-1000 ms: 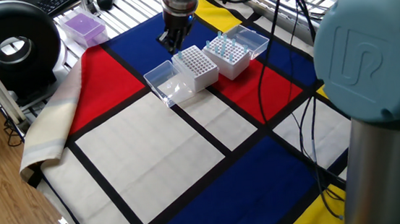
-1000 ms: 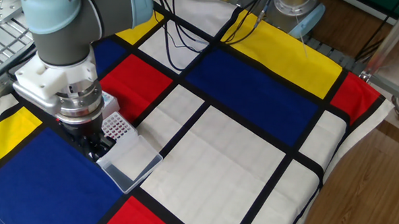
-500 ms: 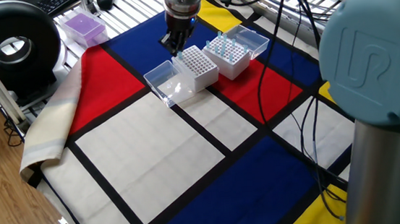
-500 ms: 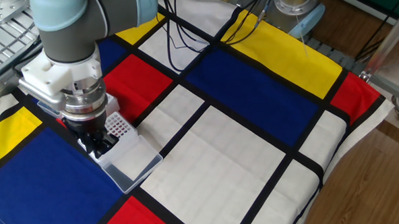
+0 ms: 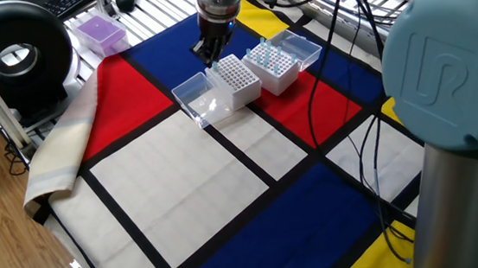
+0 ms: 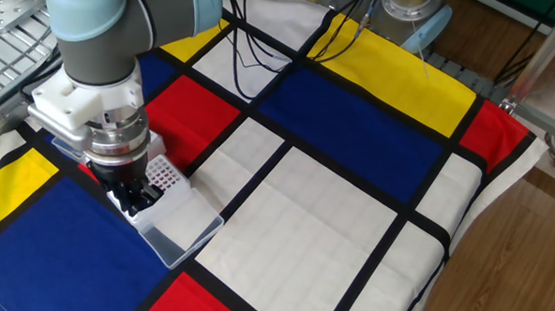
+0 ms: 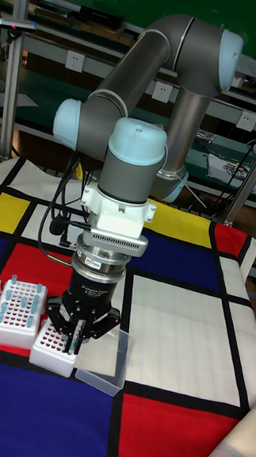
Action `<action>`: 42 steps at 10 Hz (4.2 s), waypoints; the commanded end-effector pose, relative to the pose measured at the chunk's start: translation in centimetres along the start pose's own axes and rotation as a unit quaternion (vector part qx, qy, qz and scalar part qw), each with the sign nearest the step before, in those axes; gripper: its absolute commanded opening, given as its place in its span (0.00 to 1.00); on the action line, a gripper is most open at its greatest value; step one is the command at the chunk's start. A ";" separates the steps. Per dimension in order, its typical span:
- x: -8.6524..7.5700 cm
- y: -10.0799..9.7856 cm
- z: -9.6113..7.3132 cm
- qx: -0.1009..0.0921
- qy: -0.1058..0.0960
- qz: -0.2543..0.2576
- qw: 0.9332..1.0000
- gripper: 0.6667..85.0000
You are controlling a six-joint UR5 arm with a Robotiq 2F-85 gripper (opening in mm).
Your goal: Transfer all medium pipette tips from one holder to another
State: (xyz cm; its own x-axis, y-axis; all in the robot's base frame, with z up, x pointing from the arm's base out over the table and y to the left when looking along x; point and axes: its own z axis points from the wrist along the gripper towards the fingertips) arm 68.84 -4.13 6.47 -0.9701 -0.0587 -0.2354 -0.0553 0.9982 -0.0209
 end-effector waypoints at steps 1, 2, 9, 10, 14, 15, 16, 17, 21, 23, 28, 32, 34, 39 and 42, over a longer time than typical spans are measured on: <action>-0.3 0.1 -0.2 -0.004 -0.006 0.011 1.000 0.21; -0.4 0.2 -0.2 -0.004 -0.006 0.013 1.000 0.21; -1.2 0.2 -1.6 0.017 -0.004 0.027 0.999 0.17; -1.5 0.4 -2.1 0.017 -0.006 0.034 0.999 0.15; -1.5 -0.3 -4.4 0.021 0.012 0.031 0.999 0.13; -1.4 -0.6 -5.1 0.025 0.016 0.031 0.999 0.12; -1.5 -0.7 -5.8 0.025 0.019 0.031 0.999 0.12; -1.4 -0.7 -6.4 0.025 0.022 0.032 0.999 0.12; -1.2 -1.7 -7.8 0.036 0.028 0.021 0.999 0.11; -1.2 -3.4 -8.3 0.039 0.029 0.001 0.999 0.11; 0.0 -7.7 -8.7 0.035 0.027 -0.043 0.998 0.10; 0.6 -9.8 -8.1 0.038 0.017 -0.065 0.997 0.10; 1.1 -10.6 -7.5 0.032 0.013 -0.070 0.997 0.10; 2.0 -11.5 -6.5 0.019 0.005 -0.073 0.997 0.10; 2.3 -11.8 -5.7 0.014 0.000 -0.072 0.997 0.10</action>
State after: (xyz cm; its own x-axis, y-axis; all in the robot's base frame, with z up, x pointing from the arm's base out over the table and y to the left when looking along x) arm 66.02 -15.78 12.24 -0.9542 -0.2095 -0.2135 -0.1920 0.9763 -0.1000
